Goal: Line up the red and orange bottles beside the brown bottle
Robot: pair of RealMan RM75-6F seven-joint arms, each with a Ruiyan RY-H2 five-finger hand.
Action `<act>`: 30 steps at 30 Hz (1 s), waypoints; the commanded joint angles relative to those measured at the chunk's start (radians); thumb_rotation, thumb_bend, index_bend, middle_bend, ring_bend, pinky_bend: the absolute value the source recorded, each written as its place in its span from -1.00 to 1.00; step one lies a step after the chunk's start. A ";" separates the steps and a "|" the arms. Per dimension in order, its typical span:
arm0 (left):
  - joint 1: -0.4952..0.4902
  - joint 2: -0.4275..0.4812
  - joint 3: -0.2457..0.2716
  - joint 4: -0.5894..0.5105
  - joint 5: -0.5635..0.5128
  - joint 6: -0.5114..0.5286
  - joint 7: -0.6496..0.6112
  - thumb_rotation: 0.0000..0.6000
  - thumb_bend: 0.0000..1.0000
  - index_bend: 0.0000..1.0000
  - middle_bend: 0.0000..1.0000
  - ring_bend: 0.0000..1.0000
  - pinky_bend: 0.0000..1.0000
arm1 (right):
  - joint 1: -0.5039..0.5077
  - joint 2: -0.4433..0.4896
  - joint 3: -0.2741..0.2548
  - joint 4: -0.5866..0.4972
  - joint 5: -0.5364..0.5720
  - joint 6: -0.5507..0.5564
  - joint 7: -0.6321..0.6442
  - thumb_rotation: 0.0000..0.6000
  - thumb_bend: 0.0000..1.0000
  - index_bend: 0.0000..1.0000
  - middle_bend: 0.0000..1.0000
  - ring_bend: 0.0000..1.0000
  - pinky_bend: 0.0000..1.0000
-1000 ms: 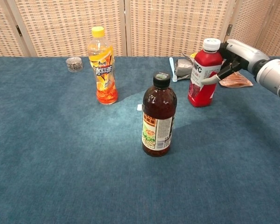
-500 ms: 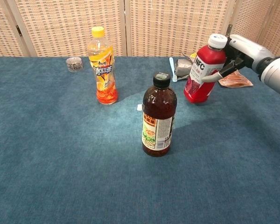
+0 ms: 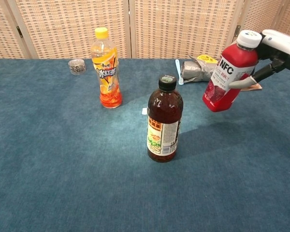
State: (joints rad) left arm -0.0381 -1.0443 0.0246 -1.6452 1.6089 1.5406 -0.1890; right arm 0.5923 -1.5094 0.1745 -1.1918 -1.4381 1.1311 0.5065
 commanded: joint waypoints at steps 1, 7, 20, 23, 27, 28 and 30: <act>-0.002 -0.002 0.000 0.000 0.000 -0.003 0.005 1.00 -0.40 0.06 -0.11 -0.19 0.25 | -0.035 0.058 -0.034 -0.072 -0.033 0.031 0.005 1.00 -0.93 0.00 0.06 0.02 0.11; -0.002 -0.005 0.002 -0.001 0.003 -0.005 0.014 1.00 -0.40 0.06 -0.11 -0.19 0.25 | -0.064 0.084 -0.067 -0.117 -0.072 0.069 0.012 1.00 -0.93 0.00 0.06 0.02 0.11; 0.001 0.000 0.000 -0.005 -0.001 0.002 0.011 1.00 -0.40 0.06 -0.11 -0.19 0.25 | -0.099 0.078 -0.121 -0.121 -0.113 0.088 0.016 1.00 -0.93 0.00 0.06 0.02 0.11; 0.001 -0.001 0.001 -0.004 -0.001 0.001 0.011 1.00 -0.40 0.06 -0.11 -0.19 0.25 | -0.112 0.078 -0.131 -0.122 -0.121 0.103 0.021 1.00 -0.93 0.00 0.06 0.02 0.11; 0.000 -0.002 0.001 -0.004 0.001 0.001 0.014 1.00 -0.40 0.06 -0.11 -0.19 0.25 | -0.125 0.082 -0.143 -0.128 -0.132 0.117 0.026 1.00 -0.93 0.00 0.06 0.02 0.11; 0.000 -0.002 0.002 -0.005 0.002 0.001 0.015 1.00 -0.40 0.06 -0.11 -0.19 0.25 | -0.128 0.083 -0.145 -0.129 -0.134 0.120 0.027 1.00 -0.93 0.00 0.06 0.02 0.11; 0.001 -0.002 0.002 -0.005 0.003 0.002 0.016 1.00 -0.40 0.06 -0.11 -0.19 0.25 | -0.135 0.083 -0.151 -0.128 -0.136 0.125 0.031 1.00 -0.93 0.00 0.06 0.02 0.11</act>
State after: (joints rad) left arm -0.0374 -1.0461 0.0265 -1.6506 1.6118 1.5428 -0.1726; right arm 0.4581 -1.4267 0.0248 -1.3199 -1.5736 1.2546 0.5366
